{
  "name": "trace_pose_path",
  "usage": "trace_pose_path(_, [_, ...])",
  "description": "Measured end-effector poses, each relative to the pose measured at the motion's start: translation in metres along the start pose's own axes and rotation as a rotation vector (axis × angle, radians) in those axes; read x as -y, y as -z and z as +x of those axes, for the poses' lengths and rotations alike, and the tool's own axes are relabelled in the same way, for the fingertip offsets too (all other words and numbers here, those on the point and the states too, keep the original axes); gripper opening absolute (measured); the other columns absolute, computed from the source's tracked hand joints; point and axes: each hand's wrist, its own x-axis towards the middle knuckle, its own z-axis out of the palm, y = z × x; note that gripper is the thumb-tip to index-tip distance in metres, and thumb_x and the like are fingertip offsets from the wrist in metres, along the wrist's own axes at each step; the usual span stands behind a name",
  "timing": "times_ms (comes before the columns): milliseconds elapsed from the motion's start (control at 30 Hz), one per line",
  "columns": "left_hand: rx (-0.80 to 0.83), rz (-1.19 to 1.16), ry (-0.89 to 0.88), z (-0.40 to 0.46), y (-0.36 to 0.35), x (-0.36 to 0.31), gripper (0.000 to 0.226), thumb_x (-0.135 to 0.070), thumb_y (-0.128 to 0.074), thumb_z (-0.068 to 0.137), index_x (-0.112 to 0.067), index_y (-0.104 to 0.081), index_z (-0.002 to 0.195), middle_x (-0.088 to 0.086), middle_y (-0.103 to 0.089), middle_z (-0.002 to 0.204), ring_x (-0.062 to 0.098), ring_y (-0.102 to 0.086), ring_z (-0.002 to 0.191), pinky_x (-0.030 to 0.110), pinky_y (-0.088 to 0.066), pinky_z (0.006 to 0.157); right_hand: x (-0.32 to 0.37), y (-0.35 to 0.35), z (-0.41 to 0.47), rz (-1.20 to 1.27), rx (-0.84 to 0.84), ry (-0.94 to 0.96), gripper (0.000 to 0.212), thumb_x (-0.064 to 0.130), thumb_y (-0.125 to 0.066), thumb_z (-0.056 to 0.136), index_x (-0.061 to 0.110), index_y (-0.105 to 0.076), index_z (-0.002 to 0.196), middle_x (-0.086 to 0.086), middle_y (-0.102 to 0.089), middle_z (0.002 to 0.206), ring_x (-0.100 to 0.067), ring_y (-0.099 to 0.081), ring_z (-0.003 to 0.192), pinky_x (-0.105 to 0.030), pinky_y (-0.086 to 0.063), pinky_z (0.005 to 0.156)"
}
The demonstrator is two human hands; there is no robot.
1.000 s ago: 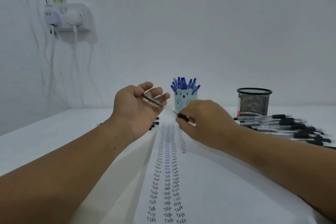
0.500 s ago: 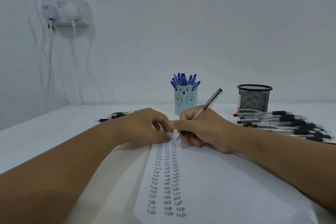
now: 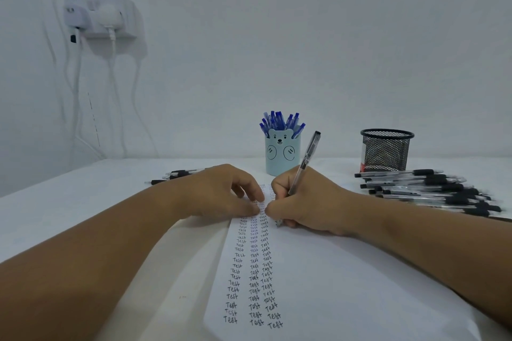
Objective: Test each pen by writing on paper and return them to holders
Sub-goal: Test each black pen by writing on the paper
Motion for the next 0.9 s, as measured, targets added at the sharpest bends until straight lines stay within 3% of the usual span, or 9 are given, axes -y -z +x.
trace_pose_path(267, [-0.004, -0.006, -0.005, 0.0001, -0.0006, 0.0008, 0.013, -0.038, -0.081, 0.083, -0.043, -0.076, 0.094, -0.023, -0.069, 0.096, -0.001, -0.061, 0.100, 0.031, -0.051, 0.099, 0.0006, -0.0004, 0.0002, -0.013, 0.012, -0.008, 0.042, -0.001, -0.069, 0.080, 0.016, -0.046, 0.050, -0.005, -0.055, 0.049, -0.012, -0.048, 0.044, -0.019, -0.039, 0.047])
trace_pose_path(900, [-0.006, 0.013, 0.009, -0.0003, -0.0001, -0.0016, 0.013, -0.039, -0.080, 0.083, -0.045, -0.075, 0.093, -0.024, -0.068, 0.097, -0.003, -0.061, 0.101, 0.032, -0.050, 0.100, -0.0001, 0.0011, 0.0020, -0.079, -0.001, 0.030, 0.041, 0.002, -0.069, 0.078, 0.018, -0.046, 0.049, 0.001, -0.050, 0.046, -0.009, -0.043, 0.044, -0.018, -0.035, 0.046])
